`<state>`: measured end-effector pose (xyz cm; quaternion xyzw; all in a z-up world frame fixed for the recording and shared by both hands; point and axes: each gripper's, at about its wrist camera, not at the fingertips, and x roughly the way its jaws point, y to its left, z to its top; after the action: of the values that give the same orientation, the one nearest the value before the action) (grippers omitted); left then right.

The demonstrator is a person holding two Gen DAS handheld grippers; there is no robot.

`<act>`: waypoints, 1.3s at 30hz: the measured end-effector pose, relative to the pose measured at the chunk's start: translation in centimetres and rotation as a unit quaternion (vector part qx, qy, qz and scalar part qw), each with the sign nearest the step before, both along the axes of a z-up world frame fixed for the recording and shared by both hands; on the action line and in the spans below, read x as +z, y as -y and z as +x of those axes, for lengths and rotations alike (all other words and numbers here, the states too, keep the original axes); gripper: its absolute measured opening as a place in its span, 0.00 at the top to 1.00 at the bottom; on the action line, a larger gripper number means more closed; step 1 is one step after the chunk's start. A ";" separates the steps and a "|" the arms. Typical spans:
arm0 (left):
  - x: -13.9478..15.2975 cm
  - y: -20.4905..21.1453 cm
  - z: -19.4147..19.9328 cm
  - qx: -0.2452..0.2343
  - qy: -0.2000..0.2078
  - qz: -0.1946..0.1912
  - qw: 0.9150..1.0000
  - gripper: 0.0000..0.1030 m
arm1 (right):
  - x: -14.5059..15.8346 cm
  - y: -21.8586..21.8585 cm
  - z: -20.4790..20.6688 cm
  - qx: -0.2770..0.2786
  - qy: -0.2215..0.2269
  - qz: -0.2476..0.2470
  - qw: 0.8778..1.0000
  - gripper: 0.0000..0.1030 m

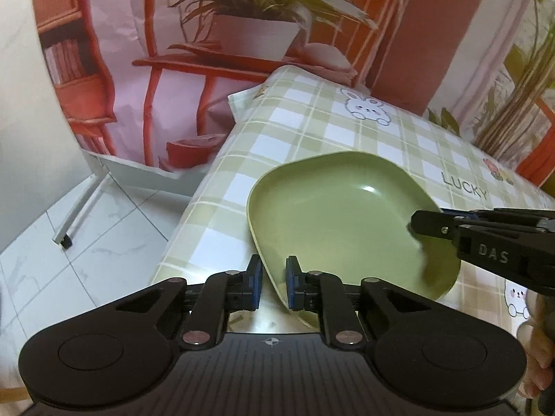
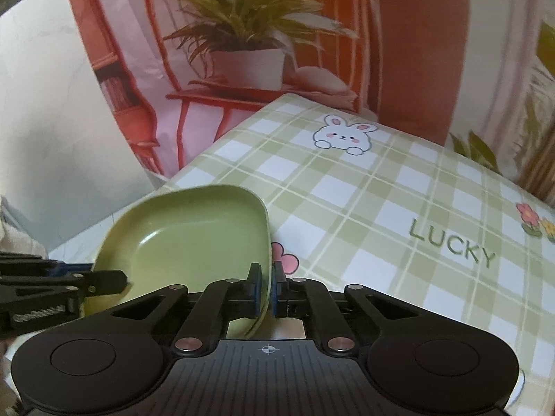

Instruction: Organize plates and bowls

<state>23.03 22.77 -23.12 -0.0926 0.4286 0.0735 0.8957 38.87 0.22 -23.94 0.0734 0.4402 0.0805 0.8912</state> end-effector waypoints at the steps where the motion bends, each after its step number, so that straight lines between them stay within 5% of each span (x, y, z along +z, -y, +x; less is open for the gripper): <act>1: 0.3 0.4 0.0 -0.004 0.001 0.003 1.000 0.85 | 0.3 0.2 -0.4 -0.005 0.003 0.002 1.000 0.95; 20: 5.9 8.3 -2.8 -0.054 0.042 0.027 0.997 0.85 | 6.2 6.8 -9.3 -0.086 0.053 0.034 0.994 0.94; 39: 6.9 16.5 -4.0 -0.123 0.064 0.019 0.990 0.85 | 7.6 14.1 -17.1 -0.154 0.070 0.033 0.985 0.93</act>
<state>19.01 6.27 -16.17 -0.0265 0.3766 -0.0347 0.9254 21.77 -13.84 -16.37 0.1640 0.3578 -0.0378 0.9185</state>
